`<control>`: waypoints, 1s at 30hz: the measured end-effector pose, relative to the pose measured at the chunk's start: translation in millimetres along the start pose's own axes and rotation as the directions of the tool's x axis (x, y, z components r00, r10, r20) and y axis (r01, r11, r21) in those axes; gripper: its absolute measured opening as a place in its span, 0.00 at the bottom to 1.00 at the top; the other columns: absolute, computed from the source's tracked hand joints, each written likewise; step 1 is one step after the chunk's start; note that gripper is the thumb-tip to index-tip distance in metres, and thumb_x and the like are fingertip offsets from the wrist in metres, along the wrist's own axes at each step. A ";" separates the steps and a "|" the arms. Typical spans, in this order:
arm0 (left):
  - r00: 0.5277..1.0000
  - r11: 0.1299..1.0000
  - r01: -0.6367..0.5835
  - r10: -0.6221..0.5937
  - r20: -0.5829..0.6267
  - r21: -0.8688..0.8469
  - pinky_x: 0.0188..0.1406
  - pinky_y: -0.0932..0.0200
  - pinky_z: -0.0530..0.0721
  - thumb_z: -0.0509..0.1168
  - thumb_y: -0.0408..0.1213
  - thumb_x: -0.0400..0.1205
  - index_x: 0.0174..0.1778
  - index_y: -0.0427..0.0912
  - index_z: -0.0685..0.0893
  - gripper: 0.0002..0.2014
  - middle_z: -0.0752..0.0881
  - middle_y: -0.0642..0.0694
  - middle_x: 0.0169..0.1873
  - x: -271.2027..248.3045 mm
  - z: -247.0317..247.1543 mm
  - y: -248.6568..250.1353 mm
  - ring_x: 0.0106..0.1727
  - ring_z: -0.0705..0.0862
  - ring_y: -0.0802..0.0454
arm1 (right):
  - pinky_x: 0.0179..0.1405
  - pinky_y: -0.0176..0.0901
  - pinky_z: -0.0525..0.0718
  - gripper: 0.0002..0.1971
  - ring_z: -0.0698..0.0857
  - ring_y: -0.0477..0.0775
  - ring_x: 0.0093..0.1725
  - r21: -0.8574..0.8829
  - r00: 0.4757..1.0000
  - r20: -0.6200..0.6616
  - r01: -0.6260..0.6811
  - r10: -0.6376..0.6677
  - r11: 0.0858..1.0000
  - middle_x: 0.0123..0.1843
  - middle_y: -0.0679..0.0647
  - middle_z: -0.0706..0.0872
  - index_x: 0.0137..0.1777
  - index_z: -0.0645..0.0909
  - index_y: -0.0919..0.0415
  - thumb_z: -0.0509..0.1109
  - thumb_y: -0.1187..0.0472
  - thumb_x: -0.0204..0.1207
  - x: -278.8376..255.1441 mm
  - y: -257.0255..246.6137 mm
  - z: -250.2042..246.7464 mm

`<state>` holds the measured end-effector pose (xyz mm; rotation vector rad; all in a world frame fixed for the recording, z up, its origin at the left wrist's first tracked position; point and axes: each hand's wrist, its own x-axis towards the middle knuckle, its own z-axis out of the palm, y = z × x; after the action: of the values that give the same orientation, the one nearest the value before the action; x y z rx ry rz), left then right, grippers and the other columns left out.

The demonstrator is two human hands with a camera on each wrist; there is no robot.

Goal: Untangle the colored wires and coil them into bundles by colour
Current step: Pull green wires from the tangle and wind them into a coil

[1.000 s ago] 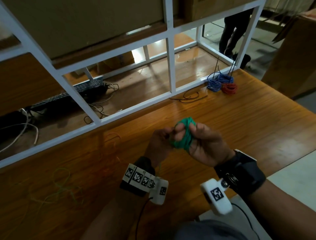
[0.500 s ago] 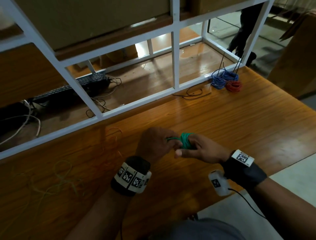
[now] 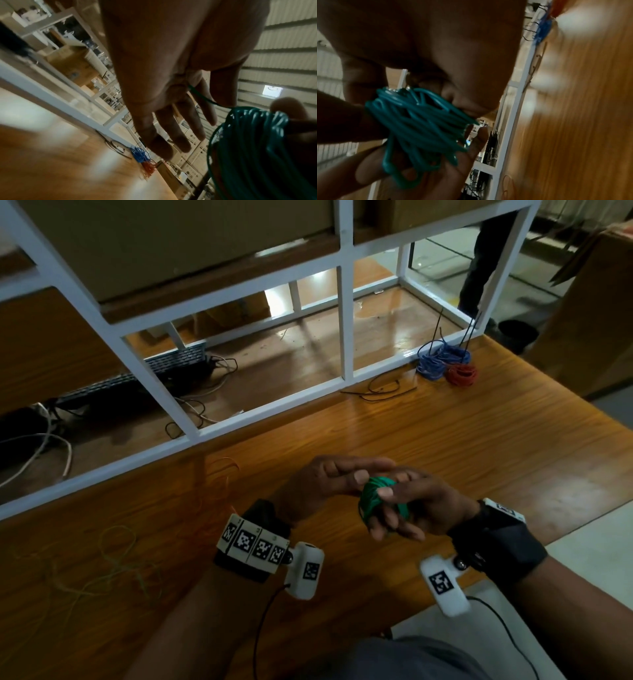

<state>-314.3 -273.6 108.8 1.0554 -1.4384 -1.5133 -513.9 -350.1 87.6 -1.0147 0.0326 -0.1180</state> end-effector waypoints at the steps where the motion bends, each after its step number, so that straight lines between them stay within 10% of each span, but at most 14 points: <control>1: 1.000 0.998 0.025 -0.025 -0.004 -0.058 0.62 0.43 0.84 0.58 0.35 0.88 0.73 0.33 0.78 0.19 0.85 0.34 0.64 -0.2 3.5 -0.8 0.66 0.83 0.36 | 0.35 0.36 0.89 0.18 0.86 0.50 0.21 0.067 1.000 -0.017 0.016 -0.014 0.998 0.41 0.73 0.90 0.38 0.85 0.74 0.71 0.58 0.83 -0.9 -0.2 -2.2; 5: 0.969 0.991 0.135 -0.136 -0.205 -0.022 0.41 0.50 0.85 0.55 0.49 0.89 0.61 0.37 0.86 0.21 0.90 0.39 0.49 0.4 14.8 -3.8 0.50 0.88 0.42 | 0.36 0.37 0.89 0.19 0.92 0.54 0.33 0.167 0.978 -0.210 0.049 -0.012 0.985 0.40 0.69 0.92 0.38 0.88 0.72 0.77 0.53 0.78 -2.8 1.8 -13.2; 11: 0.966 0.976 0.165 -0.131 -0.222 0.144 0.37 0.56 0.79 0.50 0.62 0.85 0.48 0.49 0.83 0.23 0.85 0.58 0.37 14.5 31.5 -22.4 0.40 0.82 0.58 | 0.27 0.29 0.85 0.26 0.90 0.48 0.28 0.270 0.930 -0.343 -0.039 0.134 0.962 0.33 0.59 0.91 0.31 0.89 0.64 0.77 0.39 0.75 7.9 7.4 -13.4; 16: 0.960 0.988 0.096 -0.060 -0.273 0.121 0.38 0.48 0.82 0.55 0.61 0.86 0.49 0.48 0.83 0.21 0.89 0.36 0.48 19.9 31.3 -36.7 0.47 0.87 0.35 | 0.16 0.29 0.79 0.38 0.84 0.45 0.19 0.184 0.821 -0.546 -0.075 0.165 0.980 0.23 0.55 0.84 0.28 0.87 0.62 0.54 0.31 0.82 12.5 -4.9 -8.8; 20: 0.908 0.983 0.135 -0.074 -0.413 0.120 0.36 0.48 0.83 0.55 0.70 0.81 0.43 0.54 0.83 0.23 0.90 0.42 0.44 24.0 34.3 -48.5 0.41 0.87 0.46 | 0.26 0.36 0.88 0.39 0.87 0.51 0.24 0.162 0.784 -0.604 -0.055 0.143 0.985 0.27 0.60 0.85 0.37 0.84 0.70 0.57 0.30 0.82 21.1 1.6 -16.9; 26: 0.894 0.966 0.129 -0.015 -0.449 0.224 0.43 0.54 0.86 0.51 0.54 0.90 0.40 0.46 0.81 0.21 0.89 0.51 0.37 21.9 33.0 -45.4 0.40 0.87 0.53 | 0.29 0.41 0.84 0.38 0.82 0.56 0.25 0.000 0.654 -0.755 -0.074 0.048 0.997 0.27 0.62 0.83 0.27 0.81 0.64 0.59 0.30 0.84 33.2 11.8 -17.3; 30: 0.882 0.871 0.215 0.022 -0.470 0.442 0.38 0.65 0.77 0.49 0.56 0.89 0.39 0.52 0.79 0.20 0.85 0.58 0.34 19.8 23.8 -38.7 0.36 0.83 0.62 | 0.26 0.37 0.85 0.34 0.83 0.52 0.24 0.092 0.679 -0.723 -0.085 0.126 0.992 0.26 0.59 0.82 0.30 0.83 0.64 0.64 0.34 0.84 37.1 5.1 -16.4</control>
<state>-343.3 -281.7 69.5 1.6886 -1.4521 -0.8715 -478.0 -365.5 75.6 -0.8537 0.8269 -0.4156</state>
